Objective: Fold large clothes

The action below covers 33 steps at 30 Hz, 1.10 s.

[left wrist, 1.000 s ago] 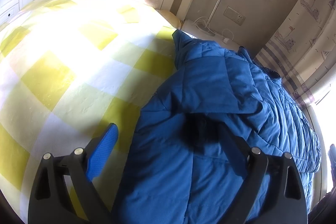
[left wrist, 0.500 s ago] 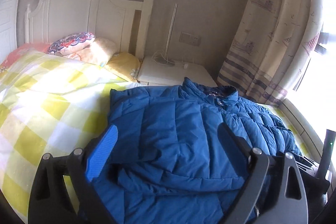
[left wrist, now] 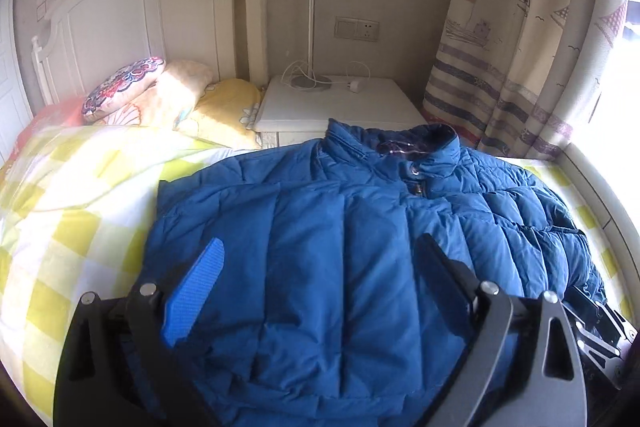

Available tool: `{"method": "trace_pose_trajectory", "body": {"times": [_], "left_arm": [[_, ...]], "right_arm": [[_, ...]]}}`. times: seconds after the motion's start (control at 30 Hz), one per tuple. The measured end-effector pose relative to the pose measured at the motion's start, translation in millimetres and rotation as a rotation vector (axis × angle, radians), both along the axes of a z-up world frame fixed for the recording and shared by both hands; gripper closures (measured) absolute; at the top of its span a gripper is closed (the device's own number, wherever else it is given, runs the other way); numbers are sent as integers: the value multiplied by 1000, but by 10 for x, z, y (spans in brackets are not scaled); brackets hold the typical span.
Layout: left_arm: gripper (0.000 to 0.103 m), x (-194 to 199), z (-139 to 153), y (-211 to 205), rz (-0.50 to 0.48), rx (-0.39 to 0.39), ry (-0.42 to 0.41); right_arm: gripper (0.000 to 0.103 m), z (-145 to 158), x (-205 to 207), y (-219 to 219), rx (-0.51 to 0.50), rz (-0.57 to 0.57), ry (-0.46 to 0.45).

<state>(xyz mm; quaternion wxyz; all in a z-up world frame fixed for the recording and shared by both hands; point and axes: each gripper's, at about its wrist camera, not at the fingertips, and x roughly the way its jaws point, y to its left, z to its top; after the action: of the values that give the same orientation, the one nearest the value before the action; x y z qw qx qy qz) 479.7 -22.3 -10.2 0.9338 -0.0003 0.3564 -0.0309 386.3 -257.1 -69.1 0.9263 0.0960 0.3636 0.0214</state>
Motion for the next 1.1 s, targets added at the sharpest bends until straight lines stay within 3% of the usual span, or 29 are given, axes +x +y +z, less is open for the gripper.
{"method": "trace_pose_trajectory", "body": {"times": [0.13, 0.17, 0.27, 0.37, 0.47, 0.53, 0.6, 0.67, 0.73, 0.83, 0.93, 1.1], "left_arm": [[7, 500, -343, -402, -32, 83, 102], [2, 575, -501, -450, -23, 115, 125], [2, 575, -593, -486, -18, 142, 113], [3, 563, -443, -375, -38, 86, 106], [3, 659, -199, -11, 40, 45, 46], [3, 850, -199, 324, 99, -25, 92], [3, 1030, -377, 623, 137, -85, 184], [3, 1089, -567, 779, 94, -141, 230], [3, 1046, -552, 771, 77, -123, 208], [7, 848, -424, 745, 134, -110, 151], [7, 418, -268, 602, 77, -133, 60], [2, 86, -577, 225, 6, 72, 69]], "right_arm": [[53, -4, 1, -28, 10, 2, -1], [53, -4, -3, -29, 15, 5, -3], [53, -6, -9, -44, 29, 7, -4], [53, -7, -18, -73, 47, 10, -8], [53, -7, -27, -106, 67, 13, -13], [53, -6, -28, -111, 72, 14, -13], [53, -4, -25, -108, 73, 18, -14], [53, -4, -20, -88, 73, 30, -13], [53, -3, -21, -81, 73, 28, -14], [53, -1, -31, -91, 86, 27, -17], [53, -3, -32, -109, 94, 28, -20], [53, -5, -43, -121, 97, 28, -25]]}}
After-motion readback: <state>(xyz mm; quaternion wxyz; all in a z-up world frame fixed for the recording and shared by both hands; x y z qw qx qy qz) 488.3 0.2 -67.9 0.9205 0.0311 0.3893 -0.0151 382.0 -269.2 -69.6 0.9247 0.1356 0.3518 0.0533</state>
